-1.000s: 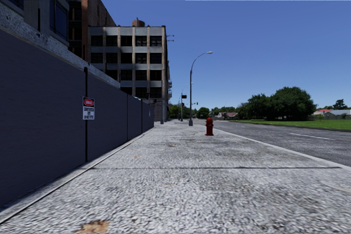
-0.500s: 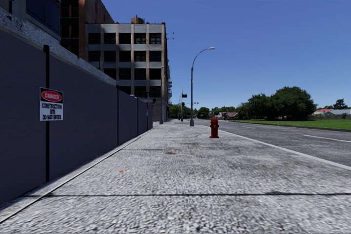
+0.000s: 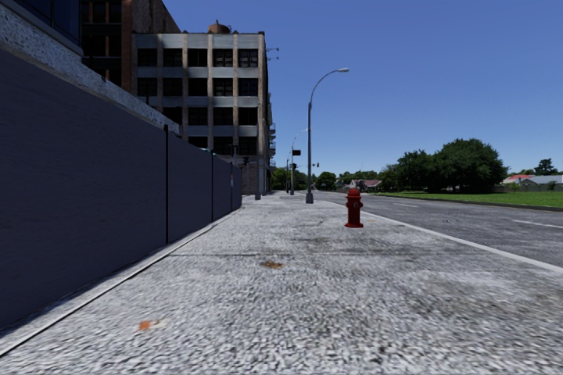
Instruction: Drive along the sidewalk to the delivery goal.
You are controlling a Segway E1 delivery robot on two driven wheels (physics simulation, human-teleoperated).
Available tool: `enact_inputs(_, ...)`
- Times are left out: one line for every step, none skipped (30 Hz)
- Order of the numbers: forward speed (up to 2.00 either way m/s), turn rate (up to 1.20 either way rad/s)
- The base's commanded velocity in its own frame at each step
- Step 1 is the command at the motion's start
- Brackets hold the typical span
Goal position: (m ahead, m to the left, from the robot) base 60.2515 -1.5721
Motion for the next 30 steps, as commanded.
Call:
enact_inputs(2.0, 0.0)
enact_inputs(2.0, 0.0)
enact_inputs(2.0, 0.0)
enact_inputs(2.0, 0.0)
enact_inputs(2.0, 0.0)
enact_inputs(2.0, 0.0)
enact_inputs(2.0, 0.0)
enact_inputs(2.0, 0.0)
enact_inputs(2.0, 0.0)
enact_inputs(2.0, 0.0)
enact_inputs(2.0, 0.0)
enact_inputs(2.0, 0.0)
enact_inputs(2.0, 0.0)
enact_inputs(2.0, 0.0)
enact_inputs(2.0, 0.0)
enact_inputs(2.0, 0.0)
enact_inputs(2.0, 0.0)
enact_inputs(2.0, 0.0)
enact_inputs(2.0, 0.0)
enact_inputs(2.0, 0.0)
enact_inputs(2.0, 0.0)
enact_inputs(2.0, 0.0)
enact_inputs(2.0, 0.0)
enact_inputs(2.0, 0.0)
enact_inputs(2.0, 0.0)
enact_inputs(2.0, 0.0)
enact_inputs(2.0, 0.0)
enact_inputs(2.0, 0.0)
enact_inputs(2.0, 0.0)
enact_inputs(2.0, 0.0)
